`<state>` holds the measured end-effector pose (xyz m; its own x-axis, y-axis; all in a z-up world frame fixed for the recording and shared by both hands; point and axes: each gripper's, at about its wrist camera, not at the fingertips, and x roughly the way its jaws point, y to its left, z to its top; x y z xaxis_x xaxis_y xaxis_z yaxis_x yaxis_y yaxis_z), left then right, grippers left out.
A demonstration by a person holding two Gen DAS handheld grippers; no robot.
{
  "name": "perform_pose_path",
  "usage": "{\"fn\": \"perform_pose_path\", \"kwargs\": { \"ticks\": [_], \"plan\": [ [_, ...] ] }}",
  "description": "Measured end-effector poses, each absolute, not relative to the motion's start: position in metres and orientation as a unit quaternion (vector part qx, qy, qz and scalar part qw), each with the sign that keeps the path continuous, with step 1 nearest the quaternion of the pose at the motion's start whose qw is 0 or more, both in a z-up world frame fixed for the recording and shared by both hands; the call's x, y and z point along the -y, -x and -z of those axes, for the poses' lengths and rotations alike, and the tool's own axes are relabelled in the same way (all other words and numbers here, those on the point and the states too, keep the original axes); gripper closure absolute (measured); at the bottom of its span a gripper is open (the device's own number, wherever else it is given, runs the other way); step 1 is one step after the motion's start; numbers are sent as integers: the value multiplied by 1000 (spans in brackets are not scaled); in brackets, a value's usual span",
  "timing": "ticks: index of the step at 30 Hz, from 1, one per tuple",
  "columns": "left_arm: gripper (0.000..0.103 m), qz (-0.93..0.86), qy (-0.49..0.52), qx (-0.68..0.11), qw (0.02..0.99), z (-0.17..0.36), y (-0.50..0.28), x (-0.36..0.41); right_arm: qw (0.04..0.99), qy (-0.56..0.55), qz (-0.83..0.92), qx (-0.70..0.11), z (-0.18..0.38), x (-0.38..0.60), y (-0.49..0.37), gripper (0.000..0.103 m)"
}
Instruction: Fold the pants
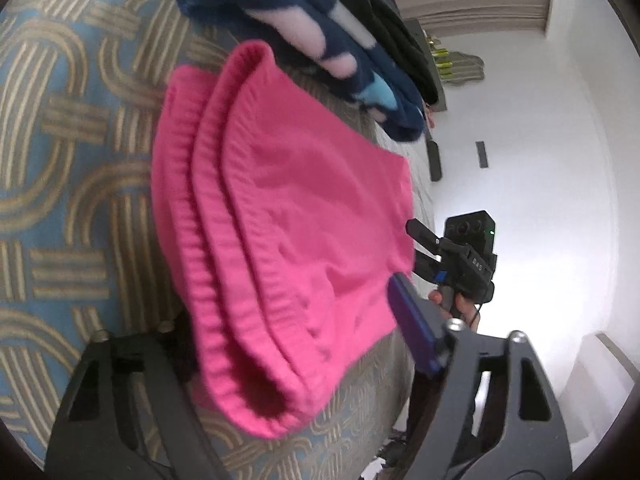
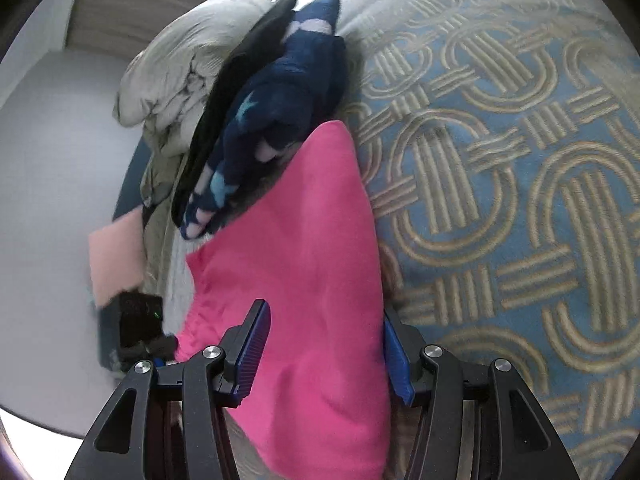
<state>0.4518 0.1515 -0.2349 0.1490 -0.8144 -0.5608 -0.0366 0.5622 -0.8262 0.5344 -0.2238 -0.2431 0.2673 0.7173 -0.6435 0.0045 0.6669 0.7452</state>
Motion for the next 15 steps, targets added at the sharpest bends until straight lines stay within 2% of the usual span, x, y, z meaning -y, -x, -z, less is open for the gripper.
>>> {"fn": "perform_pose_path", "kwargs": {
  "ticks": [2,3,4,5,7,15],
  "plan": [
    [54,268,366,-593,666,236,-453,-156,732,-324,-236,-551,242,219,-540,61],
    [59,252,367,-598,667,236,-452,-160,735,-322,-230,-551,243,218,-541,78],
    [70,238,363,-600,672,234,-450,-162,736,-323,-226,-550,243,216,-541,82],
    [73,233,354,-599,680,232,-449,-163,739,-325,-225,-546,241,216,-540,84],
    [76,229,340,-589,697,223,-442,-163,747,-328,-226,-533,235,214,-533,88],
    [76,239,316,-567,722,172,-430,-145,773,-327,-251,-483,179,217,-499,90]
  ]
}}
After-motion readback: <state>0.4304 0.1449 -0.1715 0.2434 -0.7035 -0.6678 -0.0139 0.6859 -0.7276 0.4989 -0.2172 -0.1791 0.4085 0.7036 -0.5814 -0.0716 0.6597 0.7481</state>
